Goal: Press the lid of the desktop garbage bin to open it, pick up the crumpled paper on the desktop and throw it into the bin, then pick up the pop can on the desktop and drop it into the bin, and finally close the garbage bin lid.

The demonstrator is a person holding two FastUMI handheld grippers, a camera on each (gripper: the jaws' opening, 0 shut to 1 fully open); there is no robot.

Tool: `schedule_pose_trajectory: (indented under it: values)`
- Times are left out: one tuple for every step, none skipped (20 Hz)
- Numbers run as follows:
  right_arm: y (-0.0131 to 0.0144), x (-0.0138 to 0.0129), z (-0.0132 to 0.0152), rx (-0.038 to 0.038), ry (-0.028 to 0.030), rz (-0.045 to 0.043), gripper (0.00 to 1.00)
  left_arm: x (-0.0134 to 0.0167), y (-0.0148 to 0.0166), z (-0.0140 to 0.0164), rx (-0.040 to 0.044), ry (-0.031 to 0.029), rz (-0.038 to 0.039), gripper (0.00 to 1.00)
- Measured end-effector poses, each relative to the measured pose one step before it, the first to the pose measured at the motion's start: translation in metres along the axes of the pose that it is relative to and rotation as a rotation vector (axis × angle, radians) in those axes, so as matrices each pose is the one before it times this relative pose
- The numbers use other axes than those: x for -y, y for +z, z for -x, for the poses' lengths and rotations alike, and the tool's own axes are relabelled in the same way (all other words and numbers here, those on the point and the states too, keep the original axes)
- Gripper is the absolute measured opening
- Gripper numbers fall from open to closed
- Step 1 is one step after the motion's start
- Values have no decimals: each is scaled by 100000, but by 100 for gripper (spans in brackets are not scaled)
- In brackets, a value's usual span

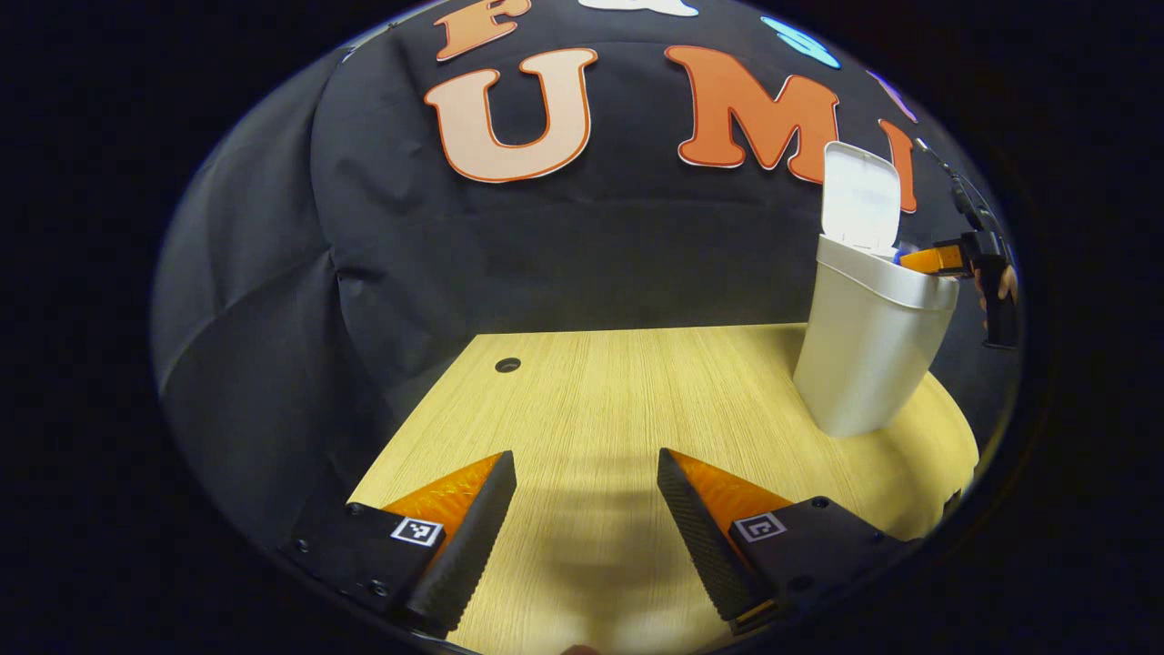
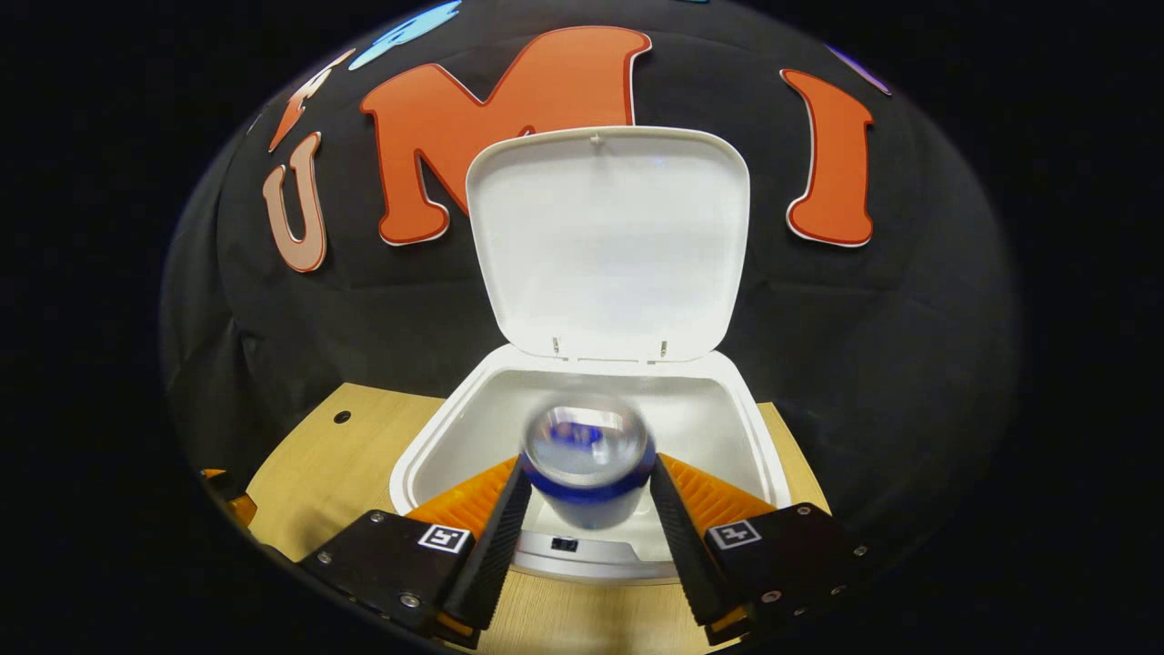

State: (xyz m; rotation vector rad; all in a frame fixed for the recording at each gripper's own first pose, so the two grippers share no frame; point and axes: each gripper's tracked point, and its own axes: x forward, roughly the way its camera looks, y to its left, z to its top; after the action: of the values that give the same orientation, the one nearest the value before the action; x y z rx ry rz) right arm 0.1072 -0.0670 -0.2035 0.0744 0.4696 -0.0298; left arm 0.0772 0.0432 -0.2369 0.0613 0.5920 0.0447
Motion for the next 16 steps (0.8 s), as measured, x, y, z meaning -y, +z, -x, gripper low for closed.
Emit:
schedule_pose_trajectory:
  values:
    - [398,-46,149,976,-96,-63,81,-12,-132,10,-131,-1,69,100]
    - [455,-3,220,857,-22,-60,81,-110,4,28,57,192,184,96]
    - [486,15,178,873,135,22,81,-68,20,44,157,96,253,100]
    - [443,-40,90,-77,11,-175,81,-130,-41,42,5,279,-20,100]
    - [480,-42,342,629,488,-272,81,-36,48,-22,165,128,-227,100]
    - [834,-40,164,1283,-8,71,81,13,139,157,518,-31,-147,100]
    - [830,-157,290,1140,-16,372,81,55,104,71,198,-48,15,100]
    - [939,-7,224,1197,-73,408,81,16,-122,-150,-36,-85,151,100]
    - [920,-60,131,990,297,451,81,-17,-95,138,-44,-17,382,100]
    - [947,-105,118,885,445,426,81,22,28,33,-100,-66,430,100]
    - [987,-25,118,1084,289,445,81,-46,-75,-106,-99,72,220,100]
    - [980,66,72,1152,132,550,81,-69,-45,55,264,360,-201,100]
    - [1025,149,-131,1184,-224,659,81,-13,-51,-4,-4,400,-936,100]
    - [948,201,-86,1205,-515,773,81,-105,-177,56,-16,343,-990,100]
    - [1173,313,-78,1503,-555,566,81,-120,-98,-62,-38,-8,-559,100]
    - [1008,147,-186,1247,-300,465,81,67,-61,0,133,-11,133,100]
